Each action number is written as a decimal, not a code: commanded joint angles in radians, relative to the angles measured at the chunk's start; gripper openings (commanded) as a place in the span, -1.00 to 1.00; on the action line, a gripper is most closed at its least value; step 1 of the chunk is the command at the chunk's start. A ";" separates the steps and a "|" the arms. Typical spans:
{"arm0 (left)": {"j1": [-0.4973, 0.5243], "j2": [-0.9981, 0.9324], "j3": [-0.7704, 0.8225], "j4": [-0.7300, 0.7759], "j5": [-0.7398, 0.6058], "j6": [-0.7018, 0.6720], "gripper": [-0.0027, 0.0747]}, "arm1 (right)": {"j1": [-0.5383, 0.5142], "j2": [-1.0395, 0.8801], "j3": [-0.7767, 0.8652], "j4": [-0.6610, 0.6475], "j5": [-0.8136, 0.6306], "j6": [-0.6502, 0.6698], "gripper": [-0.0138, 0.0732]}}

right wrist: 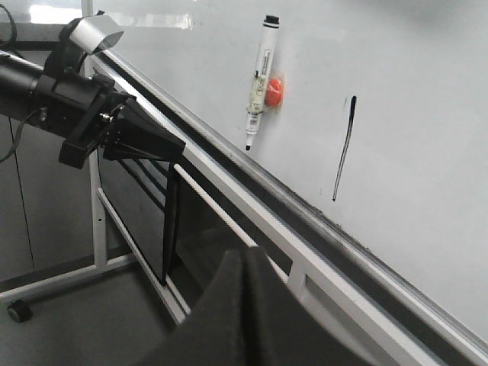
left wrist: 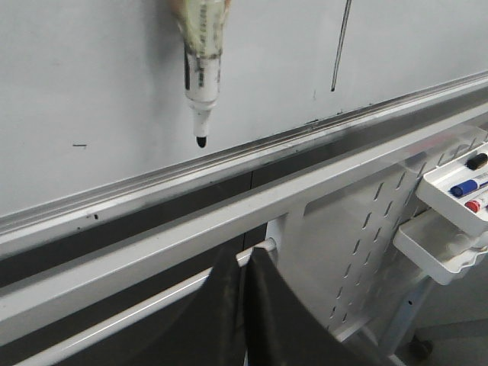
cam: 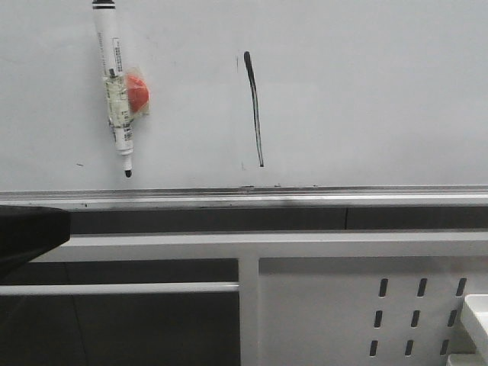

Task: Write number 1 on whiteboard

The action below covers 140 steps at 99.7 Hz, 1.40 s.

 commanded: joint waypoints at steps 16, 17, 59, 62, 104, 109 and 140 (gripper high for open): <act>-0.008 -0.105 -0.029 0.035 -0.097 0.002 -0.98 | -0.006 0.008 -0.025 0.001 -0.081 -0.002 -0.84; -0.008 -0.109 -0.032 0.038 -0.088 0.002 -0.98 | -0.006 0.008 -0.025 0.001 -0.081 -0.002 -0.84; -0.008 -0.622 -0.203 0.135 0.824 0.002 -0.98 | -0.006 0.008 -0.025 0.001 -0.081 -0.002 -0.84; -0.008 -0.670 -0.216 0.135 0.900 0.002 -0.98 | -0.006 0.008 -0.025 0.001 -0.081 -0.002 -0.84; -0.004 -1.164 -0.248 0.191 1.245 0.008 -0.98 | -0.006 0.008 -0.025 0.001 -0.078 -0.002 -0.84; 0.000 -1.185 -0.248 0.234 1.271 0.008 -0.98 | -0.006 0.008 -0.025 0.001 -0.078 -0.002 -0.84; 0.179 -1.275 -0.246 0.295 1.410 -0.015 -0.98 | -0.006 0.008 -0.025 0.001 -0.078 -0.002 -0.84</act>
